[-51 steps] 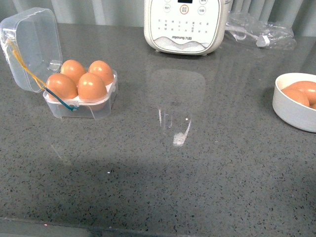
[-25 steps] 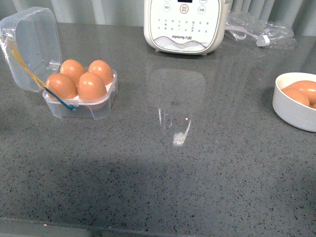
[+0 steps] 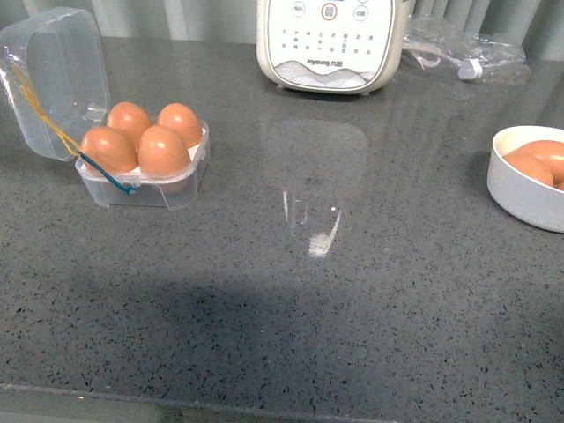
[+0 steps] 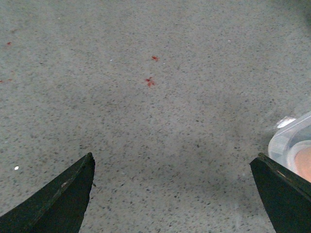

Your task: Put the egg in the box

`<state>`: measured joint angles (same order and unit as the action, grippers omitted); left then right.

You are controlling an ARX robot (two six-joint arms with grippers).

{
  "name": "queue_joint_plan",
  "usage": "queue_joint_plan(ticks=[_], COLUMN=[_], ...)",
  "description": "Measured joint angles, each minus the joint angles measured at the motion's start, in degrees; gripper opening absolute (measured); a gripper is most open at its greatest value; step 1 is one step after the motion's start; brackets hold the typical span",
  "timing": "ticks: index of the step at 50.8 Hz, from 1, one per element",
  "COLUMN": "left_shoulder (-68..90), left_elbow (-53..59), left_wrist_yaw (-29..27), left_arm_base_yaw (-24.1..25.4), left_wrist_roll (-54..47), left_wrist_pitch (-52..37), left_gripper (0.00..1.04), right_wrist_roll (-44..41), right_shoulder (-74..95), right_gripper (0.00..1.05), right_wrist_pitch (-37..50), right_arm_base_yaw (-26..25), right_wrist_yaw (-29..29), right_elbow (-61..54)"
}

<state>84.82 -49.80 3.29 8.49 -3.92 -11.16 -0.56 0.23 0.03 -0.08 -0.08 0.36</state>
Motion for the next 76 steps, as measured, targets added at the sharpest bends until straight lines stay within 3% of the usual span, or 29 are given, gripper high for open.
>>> queue_joint_plan(ticks=[11,25,42,49,62,70,76], left_shoulder=[-0.46,-4.33,-8.74,-9.49,-13.77,-20.68,-27.58], left_elbow=[-0.76,-0.2,5.51,6.29,6.05,5.35,6.43], left_wrist_yaw=[1.33,1.14,-2.4,-3.78,-4.17,-2.36,2.67], left_arm_base_yaw=[-2.69,-10.32,-21.46,-23.52,-20.92,-13.9,-7.17], left_wrist_roll=[5.01,10.88,12.98,12.0,8.87,2.78,-2.47], left_wrist_pitch=[2.21,3.98,4.52,4.55,5.97,7.19,10.03], left_gripper=[0.98,0.98,0.98,0.98,0.98,0.98,0.98], right_wrist_roll=[0.0,0.0,0.0,0.0,0.0,0.0,0.0], right_shoulder=[0.0,0.0,0.0,0.0,0.0,0.0,0.0], right_gripper=[0.97,0.97,0.97,0.97,0.97,0.97,0.97], right_wrist_pitch=[0.0,0.0,0.0,0.0,0.0,0.0,0.0], right_arm_base_yaw=[0.0,0.0,0.0,0.0,0.0,0.0,0.0], right_wrist_yaw=[0.02,0.0,0.02,0.02,0.02,0.02,0.0], right_elbow=[0.0,0.0,0.0,0.0,0.0,0.0,0.0])
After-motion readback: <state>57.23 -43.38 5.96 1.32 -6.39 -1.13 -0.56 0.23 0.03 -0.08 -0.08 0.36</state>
